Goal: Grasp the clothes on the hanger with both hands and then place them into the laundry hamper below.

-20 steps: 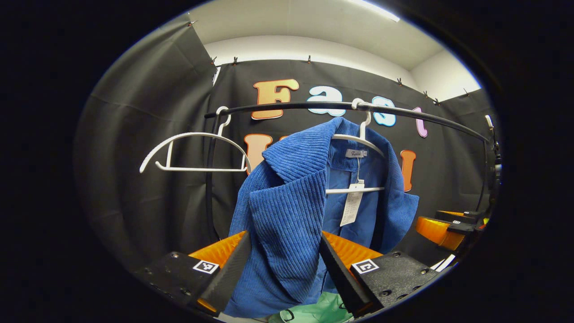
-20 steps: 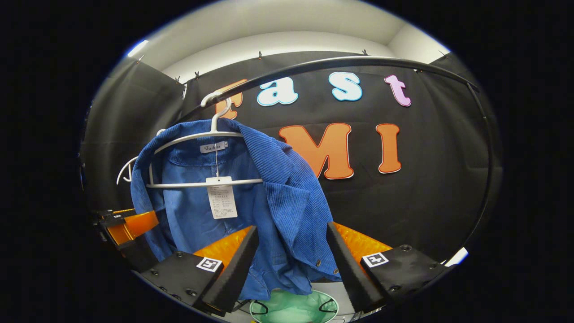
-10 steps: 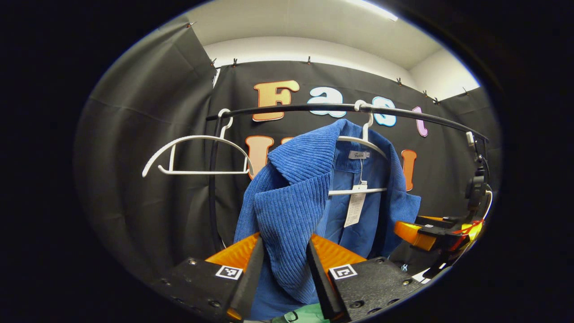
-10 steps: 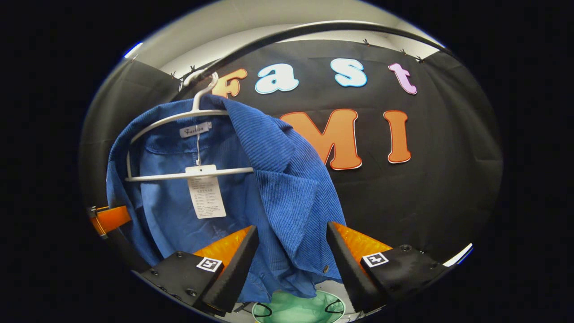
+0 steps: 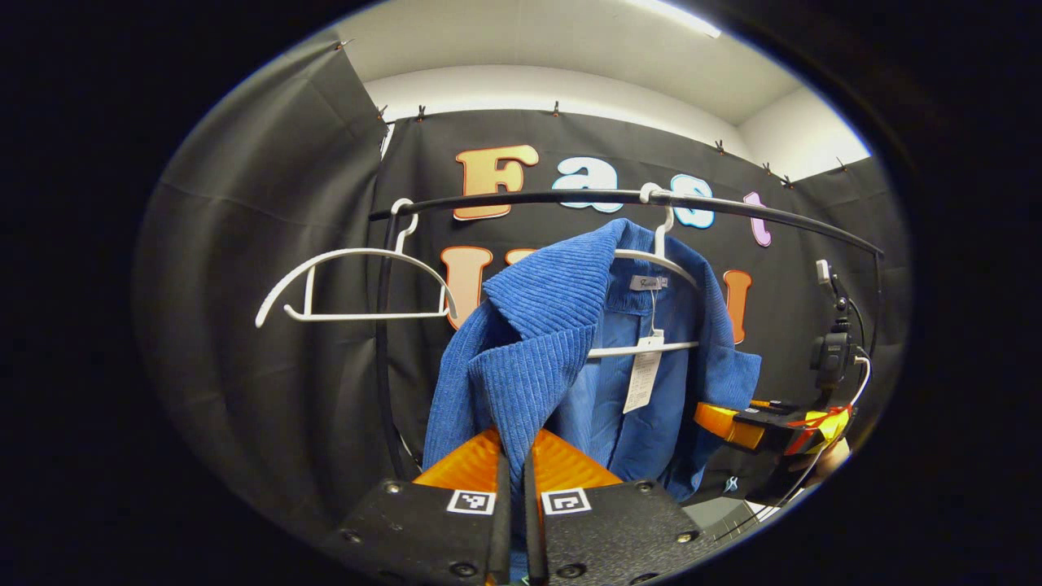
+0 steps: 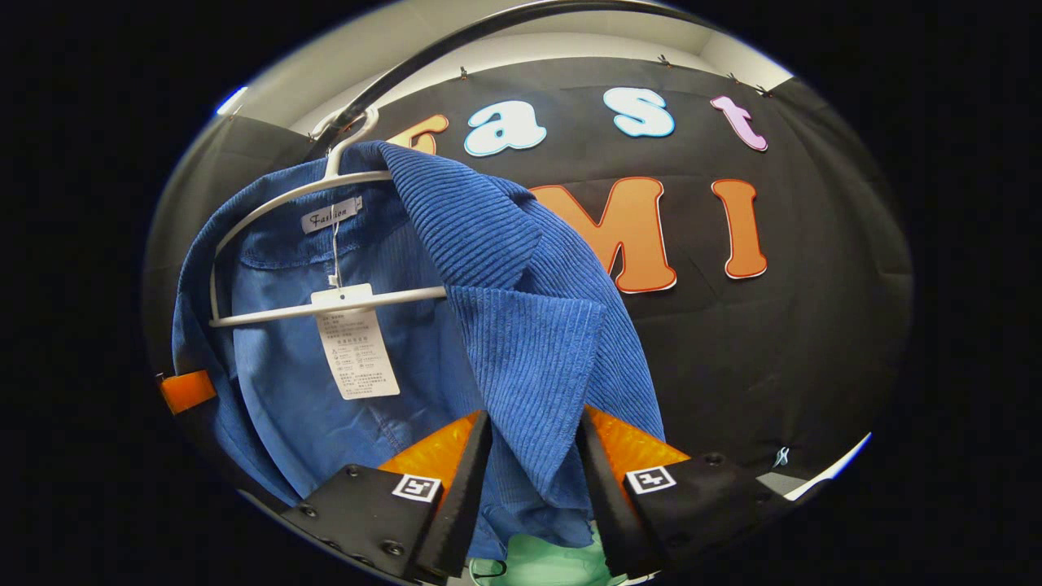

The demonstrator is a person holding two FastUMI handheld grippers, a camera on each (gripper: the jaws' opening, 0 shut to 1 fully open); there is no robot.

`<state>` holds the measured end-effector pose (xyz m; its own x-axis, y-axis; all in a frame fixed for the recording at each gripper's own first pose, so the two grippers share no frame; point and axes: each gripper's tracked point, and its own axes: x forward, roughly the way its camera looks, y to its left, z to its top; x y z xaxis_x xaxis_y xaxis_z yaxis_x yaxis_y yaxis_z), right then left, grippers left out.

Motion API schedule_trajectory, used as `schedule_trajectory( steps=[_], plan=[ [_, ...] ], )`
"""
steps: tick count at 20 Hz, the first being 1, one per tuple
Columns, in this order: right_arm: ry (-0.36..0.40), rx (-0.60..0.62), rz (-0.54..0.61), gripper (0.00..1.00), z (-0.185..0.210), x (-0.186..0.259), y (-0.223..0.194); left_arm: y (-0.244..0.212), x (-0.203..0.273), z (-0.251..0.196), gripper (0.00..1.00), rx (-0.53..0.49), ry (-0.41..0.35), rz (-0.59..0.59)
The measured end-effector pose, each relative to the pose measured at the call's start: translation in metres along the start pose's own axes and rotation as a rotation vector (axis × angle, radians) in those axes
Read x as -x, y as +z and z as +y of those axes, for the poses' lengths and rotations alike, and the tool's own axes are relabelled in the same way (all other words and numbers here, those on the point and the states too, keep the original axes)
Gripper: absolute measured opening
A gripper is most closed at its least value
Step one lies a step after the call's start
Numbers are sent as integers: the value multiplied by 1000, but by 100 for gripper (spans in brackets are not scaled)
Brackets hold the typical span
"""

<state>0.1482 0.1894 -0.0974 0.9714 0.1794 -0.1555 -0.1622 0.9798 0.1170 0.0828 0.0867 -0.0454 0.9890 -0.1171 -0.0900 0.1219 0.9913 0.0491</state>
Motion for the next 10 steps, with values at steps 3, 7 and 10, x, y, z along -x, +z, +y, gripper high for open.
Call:
schedule_trajectory(
  steps=[3, 7, 10],
  plan=[
    [20, -11, -1, 57, 1, -3, 1, 2, 3, -3, 2, 19, -8, 2],
    [51, -33, 9, 35, 1, -1, 2, 4, 7, -7, 1, 26, -31, 9],
    [82, -60, 5, 26, 2, 1, 5, 9, 11, -6, 3, 22, -32, -1]
  ],
)
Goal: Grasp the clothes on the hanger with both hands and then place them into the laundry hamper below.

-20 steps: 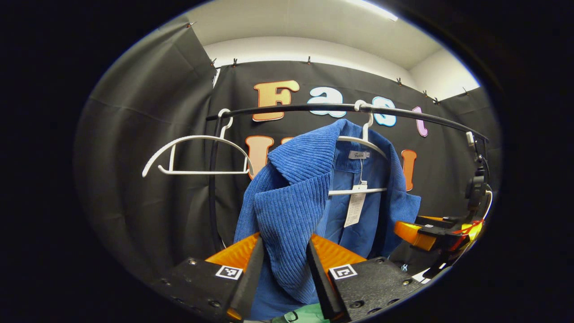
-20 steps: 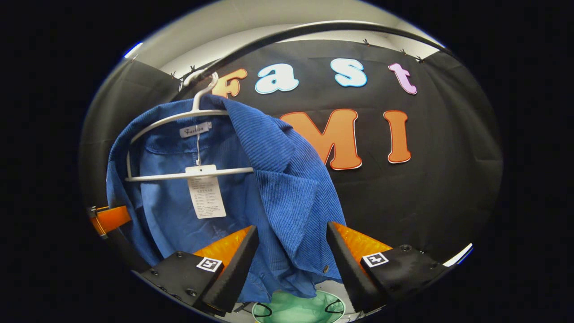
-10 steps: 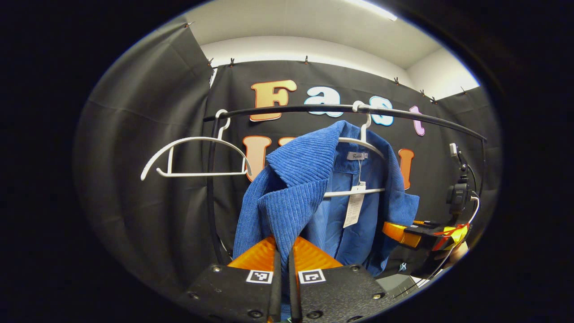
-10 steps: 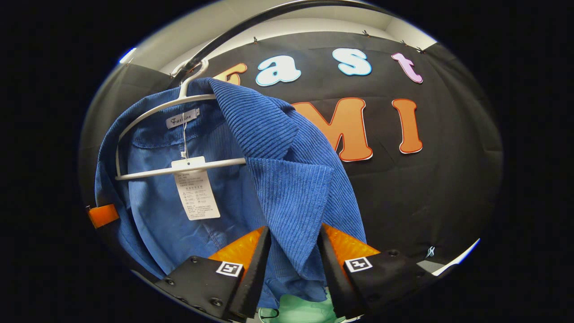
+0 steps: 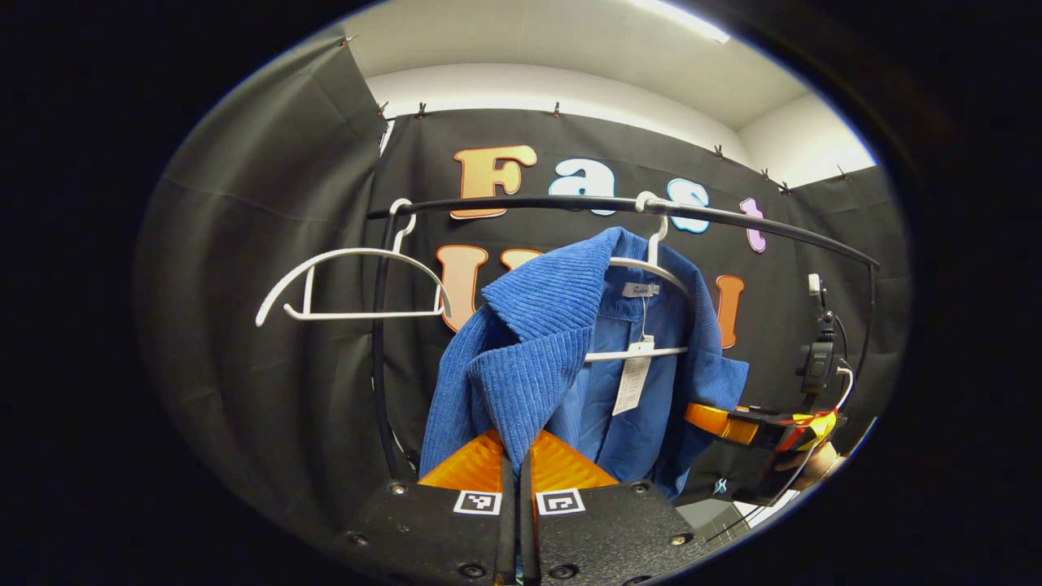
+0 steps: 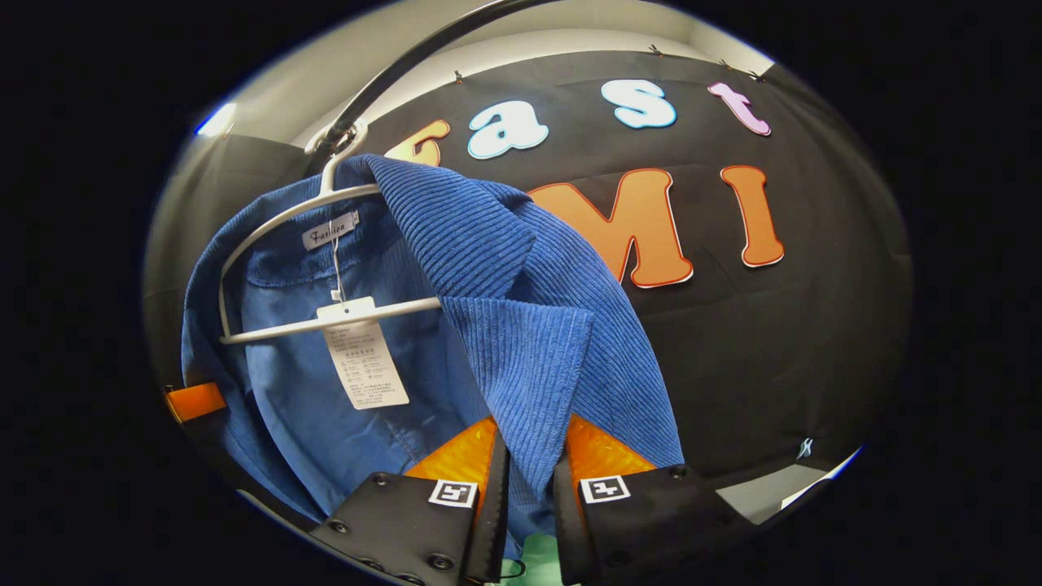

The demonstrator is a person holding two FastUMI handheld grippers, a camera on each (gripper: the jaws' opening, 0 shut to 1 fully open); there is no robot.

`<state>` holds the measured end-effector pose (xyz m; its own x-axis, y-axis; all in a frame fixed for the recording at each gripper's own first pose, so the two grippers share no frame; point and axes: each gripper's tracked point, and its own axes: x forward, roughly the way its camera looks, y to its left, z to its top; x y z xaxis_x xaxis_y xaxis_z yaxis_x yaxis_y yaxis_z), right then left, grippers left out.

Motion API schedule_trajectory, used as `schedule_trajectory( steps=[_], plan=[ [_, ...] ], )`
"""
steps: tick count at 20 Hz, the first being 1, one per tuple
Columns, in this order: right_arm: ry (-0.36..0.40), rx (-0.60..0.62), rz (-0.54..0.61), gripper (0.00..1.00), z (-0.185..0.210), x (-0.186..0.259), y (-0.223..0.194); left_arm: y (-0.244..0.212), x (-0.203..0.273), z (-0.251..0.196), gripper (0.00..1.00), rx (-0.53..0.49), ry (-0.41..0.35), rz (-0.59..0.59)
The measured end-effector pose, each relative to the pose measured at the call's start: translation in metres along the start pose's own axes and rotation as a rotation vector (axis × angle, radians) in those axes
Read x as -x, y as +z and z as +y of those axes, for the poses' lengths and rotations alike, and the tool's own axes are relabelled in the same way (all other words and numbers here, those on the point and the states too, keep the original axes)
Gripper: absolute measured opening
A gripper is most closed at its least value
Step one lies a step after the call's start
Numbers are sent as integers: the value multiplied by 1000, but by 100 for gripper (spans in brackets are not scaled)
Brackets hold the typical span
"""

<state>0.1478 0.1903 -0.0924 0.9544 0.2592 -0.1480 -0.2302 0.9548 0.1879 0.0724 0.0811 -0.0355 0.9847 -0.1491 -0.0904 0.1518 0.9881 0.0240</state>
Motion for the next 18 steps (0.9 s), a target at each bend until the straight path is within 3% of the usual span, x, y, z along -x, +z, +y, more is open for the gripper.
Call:
schedule_trajectory(
  steps=[3, 6, 14, 18],
  plan=[
    [22, -1, -13, 32, -2, 4, 9, 11, 4, 5, 4, 0, 6, -20],
    [32, -28, -10, 9, -8, 6, 17, 22, 8, 10, 2, 8, 23, -39],
    [214, -171, -87, 9, 3, 18, 65, 56, 17, 31, 4, 16, 70, -90],
    [256, -271, -105, 9, -10, 23, 87, 75, 15, 43, 2, 2, 88, -114]
  ],
)
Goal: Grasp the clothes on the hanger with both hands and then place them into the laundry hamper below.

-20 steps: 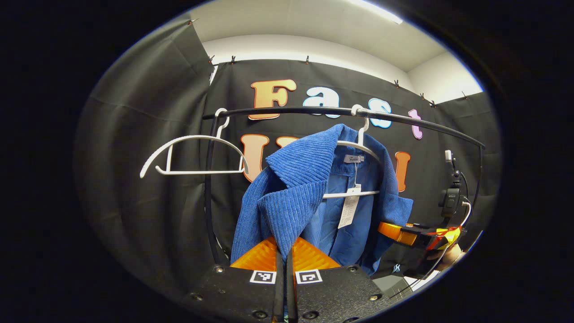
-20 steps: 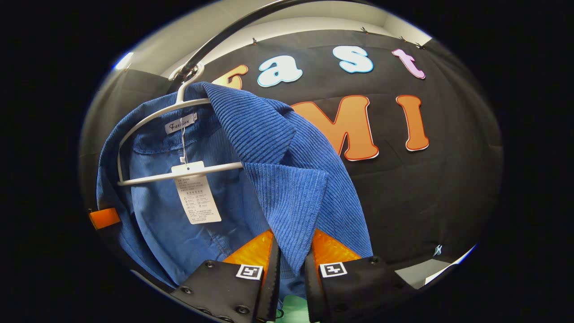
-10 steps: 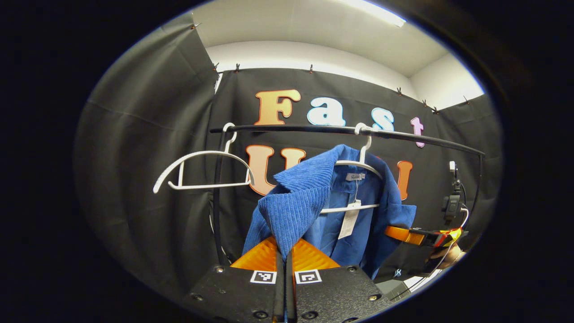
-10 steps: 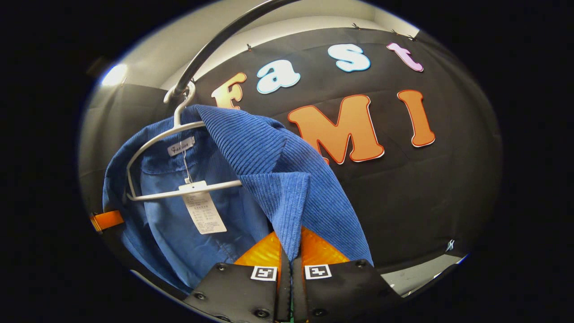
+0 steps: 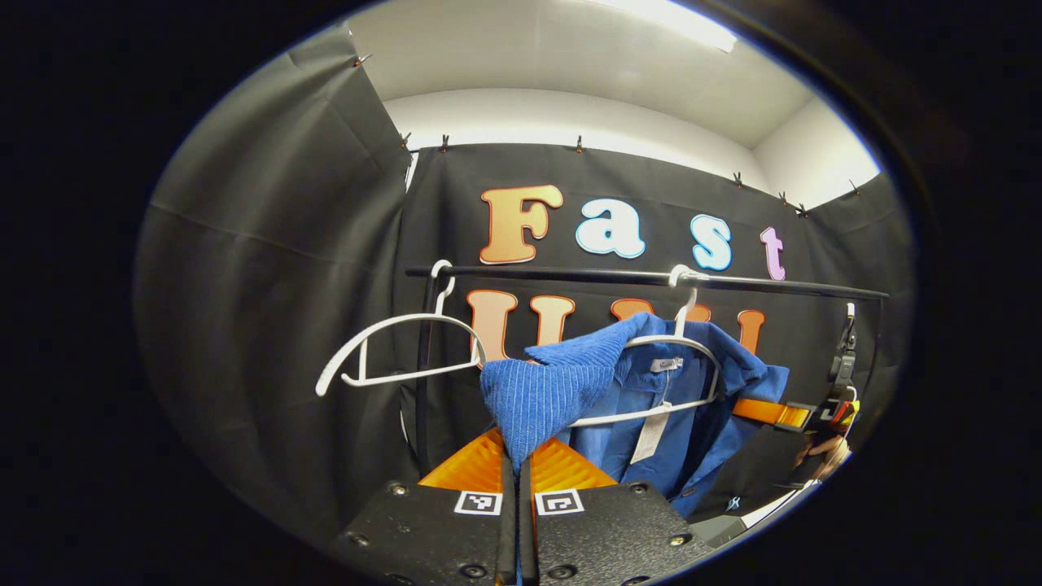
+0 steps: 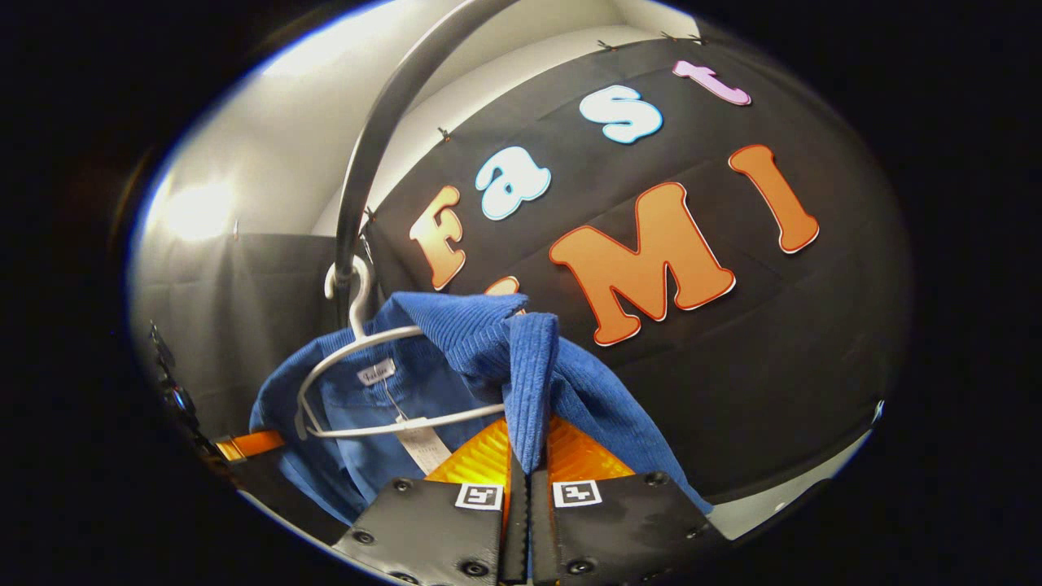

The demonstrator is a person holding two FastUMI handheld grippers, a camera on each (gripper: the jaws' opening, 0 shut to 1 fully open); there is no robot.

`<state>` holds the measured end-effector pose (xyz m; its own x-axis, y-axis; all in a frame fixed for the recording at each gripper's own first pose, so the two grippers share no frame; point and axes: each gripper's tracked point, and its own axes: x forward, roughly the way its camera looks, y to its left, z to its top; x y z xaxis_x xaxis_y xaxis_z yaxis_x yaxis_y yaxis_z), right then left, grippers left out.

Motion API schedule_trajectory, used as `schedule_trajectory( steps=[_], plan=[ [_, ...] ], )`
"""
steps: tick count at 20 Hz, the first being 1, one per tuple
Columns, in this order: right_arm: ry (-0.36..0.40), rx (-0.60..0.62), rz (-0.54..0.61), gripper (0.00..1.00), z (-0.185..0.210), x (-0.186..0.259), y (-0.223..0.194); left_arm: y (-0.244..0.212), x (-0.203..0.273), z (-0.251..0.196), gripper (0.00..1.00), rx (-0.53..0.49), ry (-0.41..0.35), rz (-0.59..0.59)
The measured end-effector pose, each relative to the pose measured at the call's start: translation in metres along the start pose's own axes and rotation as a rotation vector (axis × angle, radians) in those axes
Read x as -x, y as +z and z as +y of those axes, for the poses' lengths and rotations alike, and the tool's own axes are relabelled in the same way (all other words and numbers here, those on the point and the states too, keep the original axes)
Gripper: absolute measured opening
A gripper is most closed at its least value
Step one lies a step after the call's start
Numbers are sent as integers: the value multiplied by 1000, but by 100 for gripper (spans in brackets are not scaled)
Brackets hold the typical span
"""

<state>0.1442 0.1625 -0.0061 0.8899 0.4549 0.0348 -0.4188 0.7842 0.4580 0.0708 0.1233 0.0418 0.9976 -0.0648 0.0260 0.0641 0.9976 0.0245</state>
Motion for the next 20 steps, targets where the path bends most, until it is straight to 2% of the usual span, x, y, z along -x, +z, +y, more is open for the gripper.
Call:
schedule_trajectory(
  steps=[9, 13, 14, 15, 18, 20],
  plan=[
    [35, -125, -36, 9, -21, -8, 44, 45, -15, 28, 0, 17, 31, -64],
    [-3, -172, -98, 9, -46, -15, 69, 66, -29, 45, 2, -56, 54, -103],
    [-13, -177, -107, 9, -53, -18, 72, 65, -34, 46, 0, -62, 53, -101],
    [-18, -187, -112, 7, -60, -18, 74, 65, -37, 46, 4, -56, 45, -97],
    [-15, -246, -124, 8, -72, -21, 78, 59, -50, 50, 1, -47, 29, -79],
    [-16, -273, -129, 8, -80, -27, 80, 58, -60, 57, 4, -42, 29, -75]
  ],
)
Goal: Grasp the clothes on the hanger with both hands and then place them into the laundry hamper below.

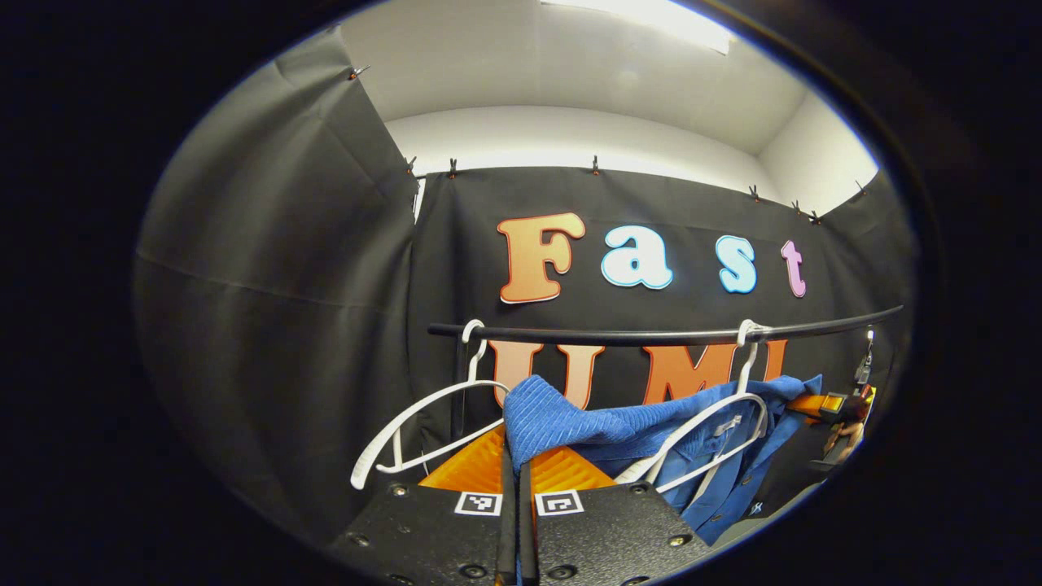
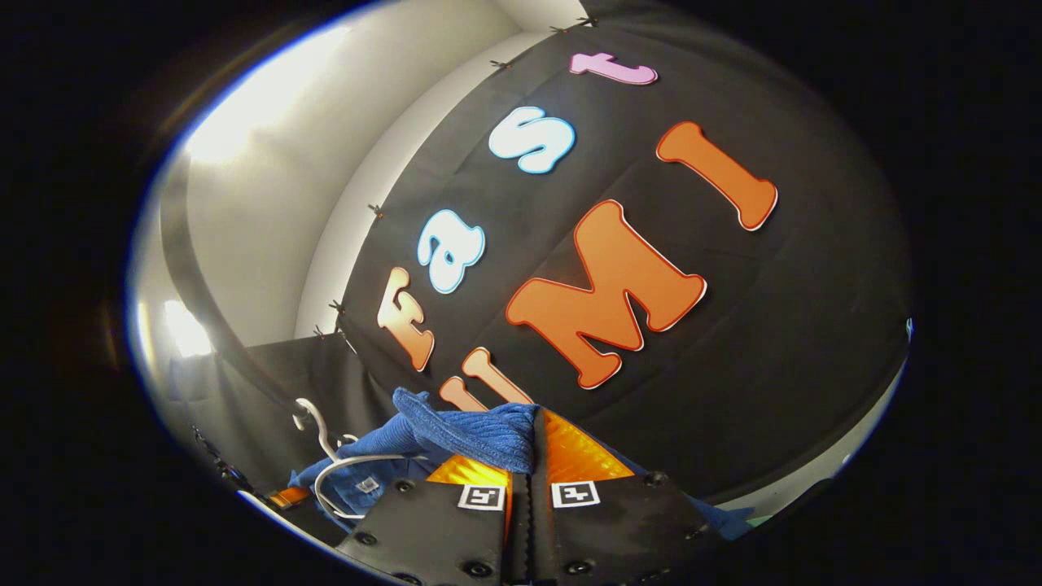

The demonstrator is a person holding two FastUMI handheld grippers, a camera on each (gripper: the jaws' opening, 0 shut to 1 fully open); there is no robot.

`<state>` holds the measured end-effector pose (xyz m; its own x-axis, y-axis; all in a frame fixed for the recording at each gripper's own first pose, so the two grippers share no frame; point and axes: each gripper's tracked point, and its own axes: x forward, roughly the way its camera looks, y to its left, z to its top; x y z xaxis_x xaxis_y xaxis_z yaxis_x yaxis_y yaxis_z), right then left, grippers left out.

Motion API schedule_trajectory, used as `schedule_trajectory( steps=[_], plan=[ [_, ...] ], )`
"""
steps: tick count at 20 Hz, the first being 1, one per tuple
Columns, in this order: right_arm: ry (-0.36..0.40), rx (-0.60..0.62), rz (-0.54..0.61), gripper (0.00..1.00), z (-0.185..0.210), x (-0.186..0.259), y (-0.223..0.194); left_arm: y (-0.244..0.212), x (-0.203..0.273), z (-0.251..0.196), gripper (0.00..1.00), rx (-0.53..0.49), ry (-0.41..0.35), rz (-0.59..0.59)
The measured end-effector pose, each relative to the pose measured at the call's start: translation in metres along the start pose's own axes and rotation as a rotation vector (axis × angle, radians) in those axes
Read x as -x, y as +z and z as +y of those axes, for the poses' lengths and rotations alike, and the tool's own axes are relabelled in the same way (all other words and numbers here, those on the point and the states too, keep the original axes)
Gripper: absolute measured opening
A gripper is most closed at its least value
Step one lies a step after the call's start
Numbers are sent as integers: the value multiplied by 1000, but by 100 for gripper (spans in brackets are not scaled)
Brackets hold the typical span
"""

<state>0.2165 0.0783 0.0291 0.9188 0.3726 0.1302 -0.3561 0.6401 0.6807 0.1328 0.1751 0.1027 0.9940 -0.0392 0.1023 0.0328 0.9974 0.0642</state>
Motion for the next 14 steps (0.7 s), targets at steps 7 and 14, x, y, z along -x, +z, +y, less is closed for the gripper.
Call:
schedule_trajectory(
  steps=[7, 14],
  plan=[
    [-61, -21, 14, 7, -27, -22, -2, -28, -37, 4, 4, 53, -46, 61],
    [-150, 25, 53, 8, -54, -20, -30, -74, -35, 8, 1, 75, -64, 133]
  ],
)
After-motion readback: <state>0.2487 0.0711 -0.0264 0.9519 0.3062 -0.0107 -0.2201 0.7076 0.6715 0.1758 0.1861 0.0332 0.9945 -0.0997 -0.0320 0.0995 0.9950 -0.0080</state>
